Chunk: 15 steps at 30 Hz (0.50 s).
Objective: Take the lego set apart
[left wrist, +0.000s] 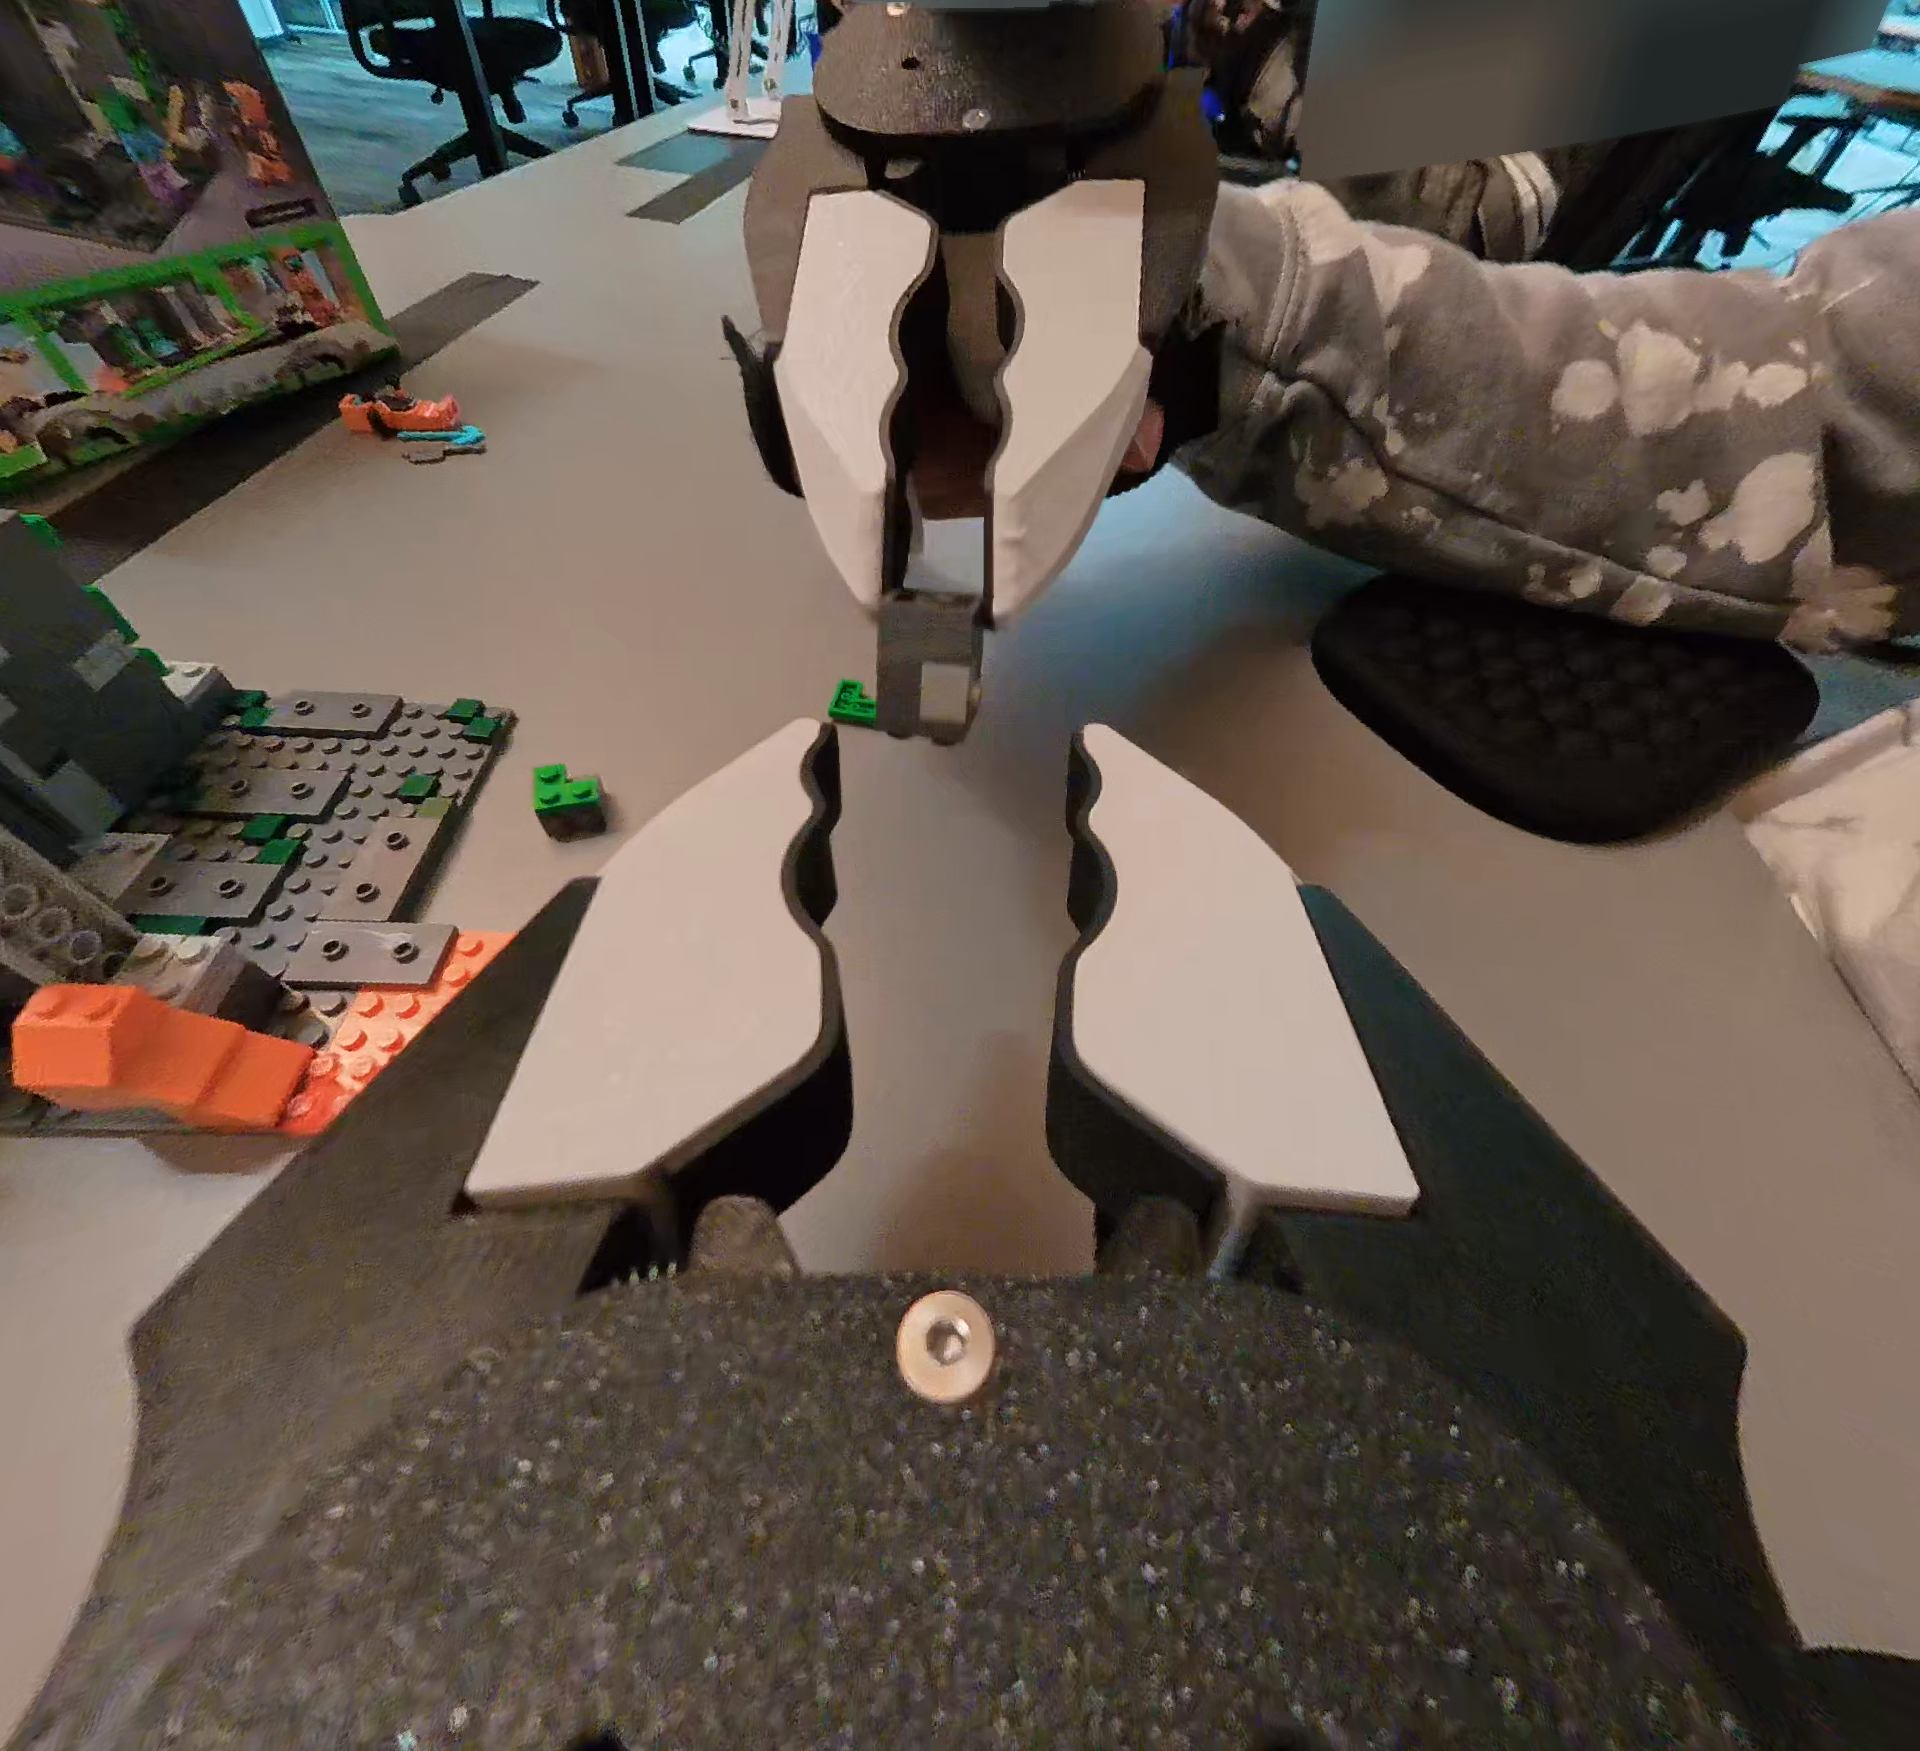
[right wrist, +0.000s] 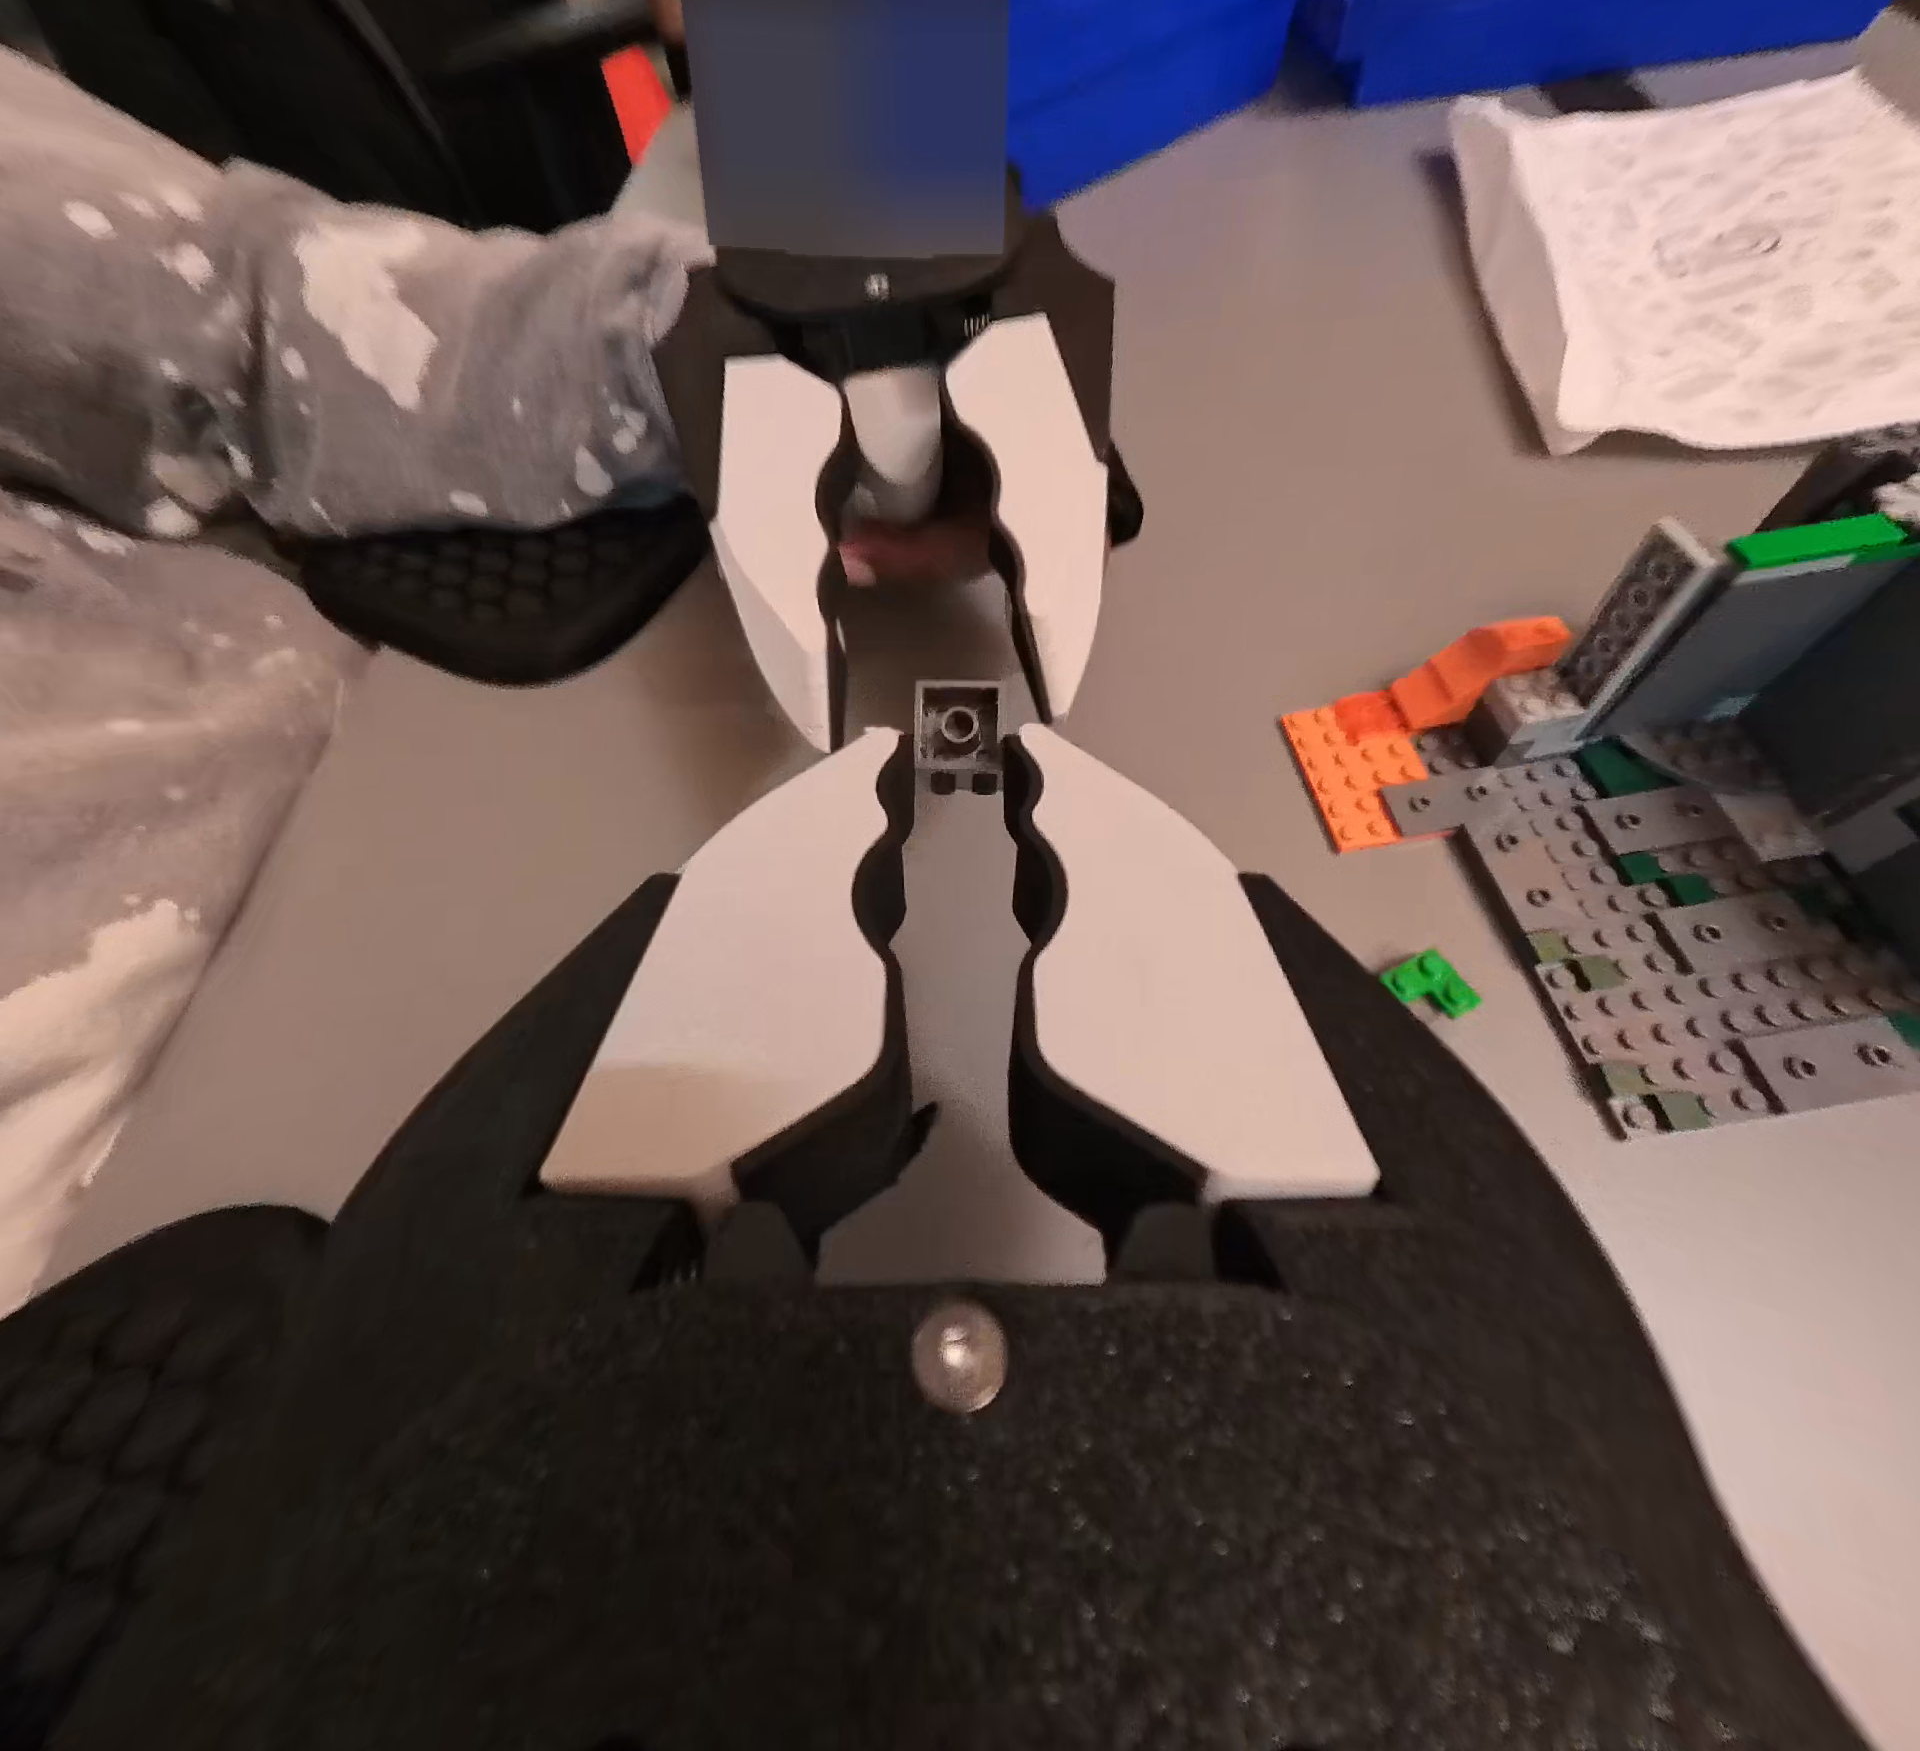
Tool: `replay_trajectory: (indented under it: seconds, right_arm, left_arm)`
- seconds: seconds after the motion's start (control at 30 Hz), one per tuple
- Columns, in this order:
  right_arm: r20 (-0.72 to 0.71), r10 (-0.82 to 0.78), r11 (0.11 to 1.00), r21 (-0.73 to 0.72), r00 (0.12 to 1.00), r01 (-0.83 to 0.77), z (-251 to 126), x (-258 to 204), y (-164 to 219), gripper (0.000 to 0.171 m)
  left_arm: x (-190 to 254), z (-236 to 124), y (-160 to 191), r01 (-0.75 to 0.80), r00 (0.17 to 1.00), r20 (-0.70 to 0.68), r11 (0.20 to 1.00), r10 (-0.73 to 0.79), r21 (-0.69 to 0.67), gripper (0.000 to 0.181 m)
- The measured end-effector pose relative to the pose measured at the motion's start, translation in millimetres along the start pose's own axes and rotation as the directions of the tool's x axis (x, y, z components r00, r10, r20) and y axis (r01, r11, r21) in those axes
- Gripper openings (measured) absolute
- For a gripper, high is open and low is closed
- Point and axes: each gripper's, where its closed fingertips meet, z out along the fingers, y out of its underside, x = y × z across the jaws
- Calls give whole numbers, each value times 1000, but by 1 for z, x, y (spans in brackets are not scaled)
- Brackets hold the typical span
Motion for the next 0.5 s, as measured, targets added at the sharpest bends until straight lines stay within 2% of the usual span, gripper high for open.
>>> replay_trajectory:
  seconds: [0.17, 0.23, 0.3, 0.5]
  right_arm:
    - [48, 17, 994, 109, 999, -22, -1, -3, -11, 16]
    - [65, 16, 990, 136, 998, -25, 3, -5, -14, 16]
    - [72, 22, 988, 154, 997, -33, 5, -4, -15, 16]
    - [14, 16, 999, 51, 1000, -17, 11, 3, 2, 16]
  left_arm:
    - [-1, -1, -10, 39, 999, -2, 997, -39, 64, 30]
    - [-1, -2, -11, 35, 999, 1, 997, -35, 64, 20]
    - [-2, -3, -9, 25, 1000, 7, 998, -25, 55, 19]
    - [-9, -2, 2, -8, 998, 64, 999, 12, -50, 18]
